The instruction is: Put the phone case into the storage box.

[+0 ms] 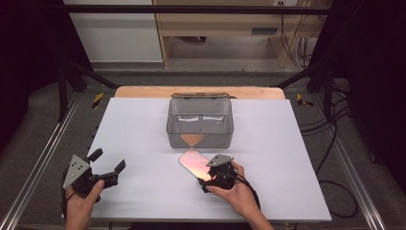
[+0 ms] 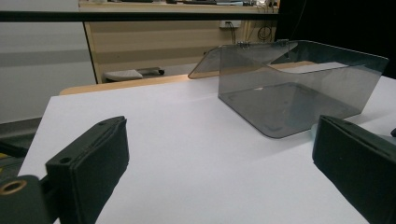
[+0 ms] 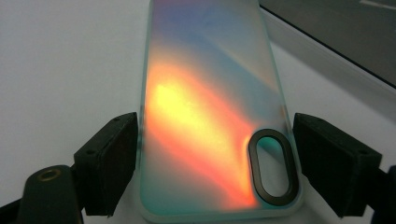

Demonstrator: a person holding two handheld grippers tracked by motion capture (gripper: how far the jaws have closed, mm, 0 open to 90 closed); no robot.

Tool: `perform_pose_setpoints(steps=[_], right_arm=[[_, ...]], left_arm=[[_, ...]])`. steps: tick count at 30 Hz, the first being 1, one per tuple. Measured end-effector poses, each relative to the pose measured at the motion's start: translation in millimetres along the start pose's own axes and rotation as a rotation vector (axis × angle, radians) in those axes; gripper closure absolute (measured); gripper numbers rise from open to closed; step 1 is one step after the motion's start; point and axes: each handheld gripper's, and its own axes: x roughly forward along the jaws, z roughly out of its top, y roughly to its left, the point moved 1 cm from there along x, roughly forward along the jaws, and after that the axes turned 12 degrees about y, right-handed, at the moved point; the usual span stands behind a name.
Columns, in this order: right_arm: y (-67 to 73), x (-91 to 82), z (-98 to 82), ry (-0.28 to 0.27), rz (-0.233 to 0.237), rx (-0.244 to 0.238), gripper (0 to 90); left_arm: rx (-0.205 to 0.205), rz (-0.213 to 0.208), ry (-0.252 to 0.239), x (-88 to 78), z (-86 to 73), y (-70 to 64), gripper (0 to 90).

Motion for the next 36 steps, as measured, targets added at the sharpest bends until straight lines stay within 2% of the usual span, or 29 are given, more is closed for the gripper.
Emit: perform_pose_setpoints(steps=[3,6,10,12,14,15,16,17,18,19,20,22,23,24,26,27,28,29,30,33,34,35,36], right_arm=[[5.6,-6.6,-1.3,-0.017,-0.010,0.000,17.6],[12.1,-21.1,-2.3,-0.059,-0.002,-0.006,17.7],[18.0,-41.9,-2.3,-0.123,0.023,0.002,17.6],[20.9,-52.1,-0.8,-0.164,0.032,0.008,17.6],[22.8,-65.4,6.0,-0.250,0.026,0.042,17.6],[22.8,-65.4,6.0,-0.250,0.026,0.042,17.6],[21.4,-70.1,11.9,-0.303,0.014,0.069,17.6],[21.4,-70.1,11.9,-0.303,0.014,0.069,17.6],[16.8,-70.9,18.3,-0.357,-0.010,0.110,17.6],[16.8,-70.9,18.3,-0.357,-0.010,0.110,17.6],[13.8,-70.9,22.7,-0.395,-0.019,0.142,17.6],[11.9,-70.6,24.8,-0.411,-0.030,0.154,17.6],[9.8,-69.6,27.2,-0.435,-0.039,0.174,17.6],[8.7,-69.1,28.4,-0.448,-0.046,0.184,17.6],[6.2,-67.1,30.5,-0.483,-0.061,0.208,17.6],[5.7,-66.1,30.7,-0.497,-0.066,0.224,17.6],[5.2,-64.3,30.1,-0.519,-0.071,0.242,17.6],[5.2,-64.3,30.1,-0.519,-0.071,0.242,17.6],[5.5,-62.6,28.7,-0.536,-0.077,0.254,17.5],[6.3,-61.8,27.1,-0.554,-0.075,0.270,17.5],[7.4,-62.4,25.9,-0.575,-0.078,0.283,17.5],[7.4,-62.4,25.9,-0.575,-0.078,0.283,17.5],[8.1,-63.2,25.7,-0.583,-0.080,0.284,17.5]], left_arm=[[-0.009,-0.009,0.014,-0.6,2.1,-4.5,3.8],[-0.011,-0.021,0.012,-2.3,8.2,-10.8,3.7],[-0.012,-0.049,0.015,-1.2,25.3,-23.4,3.4],[-0.009,-0.063,0.009,2.1,36.8,-31.3,2.8],[0.011,-0.073,0.006,7.2,48.1,-39.3,2.5],[0.017,-0.078,0.000,10.7,54.8,-43.7,2.5],[0.018,-0.083,-0.007,14.8,61.4,-48.3,2.1],[0.021,-0.088,-0.013,19.4,68.0,-52.8,2.1],[0.014,-0.100,-0.020,25.5,75.7,-58.3,2.1],[0.010,-0.106,-0.023,29.0,80.2,-61.6,2.1],[0.005,-0.127,-0.023,34.3,85.8,-67.0,2.4],[0.014,-0.113,-0.021,45.8,96.0,-78.1,2.4],[0.013,-0.116,-0.020,49.9,98.7,-82.3,2.4],[0.004,-0.139,-0.018,56.9,102.5,-89.5,2.4],[-0.028,-0.152,-0.004,66.6,106.4,-100.2,4.4],[-0.048,-0.158,-0.005,70.0,107.3,-104.1,6.8],[-0.071,-0.173,-0.007,73.9,108.1,-109.5,13.9],[-0.087,-0.186,-0.006,77.7,108.4,-114.8,13.9],[-0.097,-0.196,-0.006,81.3,108.8,-120.4,16.1],[-0.089,-0.197,0.004,89.1,109.0,-138.0,17.9],[-0.094,-0.198,0.009,90.7,108.5,-142.7,22.7],[-0.107,-0.206,0.015,92.3,107.9,-146.7,22.7],[-0.123,-0.219,0.022,94.1,107.3,-149.8,26.4]])
